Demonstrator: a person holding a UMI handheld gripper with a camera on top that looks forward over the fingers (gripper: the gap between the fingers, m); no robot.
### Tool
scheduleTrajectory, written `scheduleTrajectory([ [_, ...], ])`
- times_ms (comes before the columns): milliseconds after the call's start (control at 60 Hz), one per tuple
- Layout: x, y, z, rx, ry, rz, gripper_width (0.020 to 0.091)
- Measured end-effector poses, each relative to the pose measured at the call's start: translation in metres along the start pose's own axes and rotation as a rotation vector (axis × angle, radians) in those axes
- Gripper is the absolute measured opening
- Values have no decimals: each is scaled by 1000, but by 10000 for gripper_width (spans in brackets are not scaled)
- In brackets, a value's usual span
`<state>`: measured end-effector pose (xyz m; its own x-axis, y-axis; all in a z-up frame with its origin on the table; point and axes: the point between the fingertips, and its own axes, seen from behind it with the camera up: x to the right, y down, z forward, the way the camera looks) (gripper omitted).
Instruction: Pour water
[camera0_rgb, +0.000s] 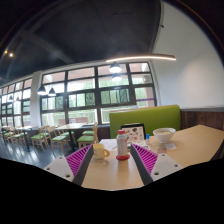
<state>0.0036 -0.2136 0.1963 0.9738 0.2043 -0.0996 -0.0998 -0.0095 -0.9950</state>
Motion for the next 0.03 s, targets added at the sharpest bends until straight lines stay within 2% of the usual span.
scheduleTrajectory([
  [33, 0, -1, -9, 10, -4, -3, 823],
])
